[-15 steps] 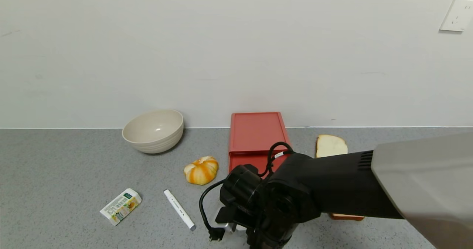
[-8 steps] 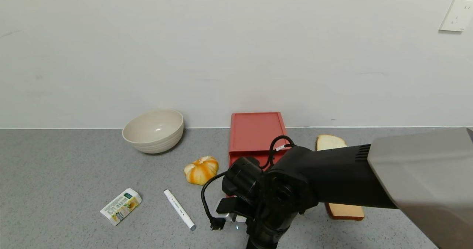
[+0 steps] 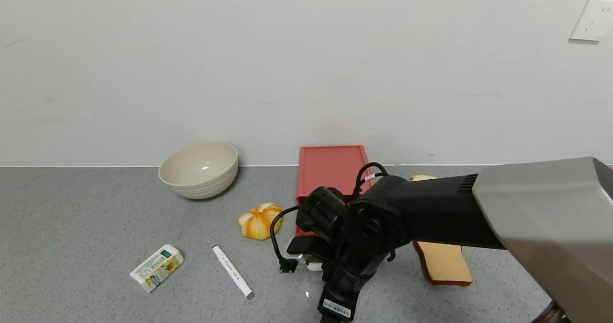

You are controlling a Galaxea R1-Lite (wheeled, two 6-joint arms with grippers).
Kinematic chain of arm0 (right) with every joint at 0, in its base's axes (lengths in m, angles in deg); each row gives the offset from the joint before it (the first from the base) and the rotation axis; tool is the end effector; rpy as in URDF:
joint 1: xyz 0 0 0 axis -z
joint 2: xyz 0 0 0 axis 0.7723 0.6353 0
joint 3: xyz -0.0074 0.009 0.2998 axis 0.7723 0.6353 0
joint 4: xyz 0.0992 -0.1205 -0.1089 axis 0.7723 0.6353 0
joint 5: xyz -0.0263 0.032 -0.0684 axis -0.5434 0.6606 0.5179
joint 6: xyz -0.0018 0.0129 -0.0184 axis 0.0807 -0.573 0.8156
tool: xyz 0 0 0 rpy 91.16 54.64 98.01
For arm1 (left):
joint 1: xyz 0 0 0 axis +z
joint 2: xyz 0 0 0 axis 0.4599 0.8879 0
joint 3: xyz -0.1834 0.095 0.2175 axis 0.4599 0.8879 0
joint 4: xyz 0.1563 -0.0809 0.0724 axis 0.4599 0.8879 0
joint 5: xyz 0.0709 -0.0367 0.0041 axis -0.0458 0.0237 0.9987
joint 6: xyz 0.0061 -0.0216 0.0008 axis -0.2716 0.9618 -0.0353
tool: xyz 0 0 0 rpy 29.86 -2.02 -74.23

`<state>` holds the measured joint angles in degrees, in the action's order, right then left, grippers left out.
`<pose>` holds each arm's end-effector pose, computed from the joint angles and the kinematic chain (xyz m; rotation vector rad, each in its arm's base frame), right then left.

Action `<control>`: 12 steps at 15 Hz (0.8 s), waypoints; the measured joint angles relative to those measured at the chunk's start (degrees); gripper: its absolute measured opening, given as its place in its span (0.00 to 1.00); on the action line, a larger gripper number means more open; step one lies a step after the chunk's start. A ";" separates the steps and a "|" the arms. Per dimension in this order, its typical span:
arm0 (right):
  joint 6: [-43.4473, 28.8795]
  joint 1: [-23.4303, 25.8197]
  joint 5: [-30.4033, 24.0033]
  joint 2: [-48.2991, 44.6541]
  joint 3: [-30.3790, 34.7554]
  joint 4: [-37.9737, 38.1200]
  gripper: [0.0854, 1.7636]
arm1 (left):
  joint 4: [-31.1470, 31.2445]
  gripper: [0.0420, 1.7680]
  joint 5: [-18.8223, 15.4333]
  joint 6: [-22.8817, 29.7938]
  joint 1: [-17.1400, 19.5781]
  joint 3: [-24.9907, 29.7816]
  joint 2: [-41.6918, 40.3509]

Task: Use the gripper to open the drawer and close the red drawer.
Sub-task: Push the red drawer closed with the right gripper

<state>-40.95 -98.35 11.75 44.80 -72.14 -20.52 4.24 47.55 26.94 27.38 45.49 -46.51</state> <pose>0.2811 0.3134 0.0978 -0.7751 1.0860 1.0369 -0.0229 0.0004 0.0749 0.0134 0.0047 0.0128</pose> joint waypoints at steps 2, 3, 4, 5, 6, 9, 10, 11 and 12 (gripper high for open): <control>0.01 0.82 0.00 0.54 -1.44 0.00 0.97 | -0.02 0.98 0.00 0.00 0.00 0.00 0.00; 0.12 1.13 -0.02 0.76 -2.16 0.55 0.97 | -0.02 0.98 0.00 0.00 0.00 0.00 0.00; 0.17 1.43 0.00 1.00 -3.21 1.52 0.97 | -0.02 0.98 0.00 0.02 0.00 0.00 0.00; 0.17 1.77 -0.02 1.30 -4.47 2.76 0.97 | -0.05 0.98 0.00 0.04 0.00 0.00 0.00; 0.15 2.23 -0.05 1.66 -5.79 3.29 0.97 | -0.05 0.98 0.00 0.06 0.00 0.00 0.00; 0.26 3.66 0.00 2.79 -8.55 3.45 0.97 | -0.05 0.98 0.00 0.09 0.00 0.00 0.00; 0.30 3.99 0.00 3.17 -9.05 3.45 0.97 | -0.05 0.98 0.00 0.17 0.00 0.00 0.00; 0.33 4.27 0.01 3.45 -9.41 3.51 0.97 | -0.02 0.98 0.00 0.17 0.00 0.00 0.00; 0.34 4.60 0.00 3.73 -9.85 3.51 0.97 | -0.02 0.98 0.00 0.15 0.00 0.00 0.00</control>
<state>-40.61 -93.75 11.75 48.53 -81.99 -17.01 4.21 47.55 27.09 27.38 45.49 -46.51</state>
